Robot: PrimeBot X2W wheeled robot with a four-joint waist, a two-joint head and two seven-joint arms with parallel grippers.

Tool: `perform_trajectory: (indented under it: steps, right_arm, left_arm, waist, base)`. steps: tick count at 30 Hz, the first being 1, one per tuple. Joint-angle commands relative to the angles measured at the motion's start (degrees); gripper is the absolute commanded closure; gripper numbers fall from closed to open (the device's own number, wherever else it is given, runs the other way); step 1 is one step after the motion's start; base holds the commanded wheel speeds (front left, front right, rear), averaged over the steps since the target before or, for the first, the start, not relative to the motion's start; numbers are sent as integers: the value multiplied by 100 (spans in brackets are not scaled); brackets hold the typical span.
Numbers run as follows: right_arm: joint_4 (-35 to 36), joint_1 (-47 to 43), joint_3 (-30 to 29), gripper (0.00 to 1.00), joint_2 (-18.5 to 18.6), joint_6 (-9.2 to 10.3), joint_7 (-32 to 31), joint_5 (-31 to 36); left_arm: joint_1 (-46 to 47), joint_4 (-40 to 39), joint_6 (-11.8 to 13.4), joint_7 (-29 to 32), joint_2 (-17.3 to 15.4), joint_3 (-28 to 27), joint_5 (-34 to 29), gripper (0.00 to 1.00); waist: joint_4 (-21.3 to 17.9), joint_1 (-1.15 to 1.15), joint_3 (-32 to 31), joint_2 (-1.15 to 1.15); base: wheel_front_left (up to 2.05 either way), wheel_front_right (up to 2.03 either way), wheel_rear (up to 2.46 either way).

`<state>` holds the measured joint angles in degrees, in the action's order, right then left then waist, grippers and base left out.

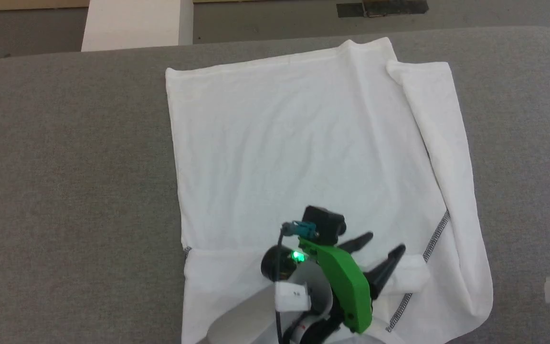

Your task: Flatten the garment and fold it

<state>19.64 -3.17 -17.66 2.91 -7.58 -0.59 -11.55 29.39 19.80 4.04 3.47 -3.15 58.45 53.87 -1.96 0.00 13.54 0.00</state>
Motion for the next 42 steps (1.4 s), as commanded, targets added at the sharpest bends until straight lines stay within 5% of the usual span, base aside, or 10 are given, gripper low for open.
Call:
perform_trajectory:
  steps: [1,4,10,20,25,30,42]
  right_arm:
    - [37,-6,-34,0,-3,9,-32,18]
    - [95,-70,-75,0,-3,9,-96,35]
    - [189,-189,-88,0,-3,9,-196,31]
    - [167,-282,-96,0,-3,9,-219,-25]
    - [82,-324,-36,0,-3,9,-188,-89]
    - [-2,-409,45,0,-3,9,-150,-152]
    - [-215,-316,57,0,-3,9,-90,-155]
  left_arm:
    - [230,-110,15,-168,26,-163,67,0]
    - [431,-442,140,-590,-137,-590,9,0]
    - [359,-1511,805,-1483,-1329,-1502,-544,0]
    - [-1293,-3245,1889,-1836,-3031,-3180,-1205,0]
    - [-2316,-3698,2107,-1844,-2845,-3833,-1597,0]
    - [-3130,-4014,1532,-1845,-2187,-4390,-2152,0]
    - [-3576,-3650,676,-1846,-1653,-4919,-3320,0]
  waist:
    - [84,0,-103,0]
    - [152,0,-204,0]
    - [242,0,-365,0]
    - [399,0,-413,0]
    - [458,0,-412,0]
    - [489,0,-392,0]
    - [487,0,-234,0]
  base:
    - [0,0,0]
    - [0,0,0]
    - [0,0,0]
    - [0,0,0]
    - [0,0,0]
    - [0,0,0]
    - [0,0,0]
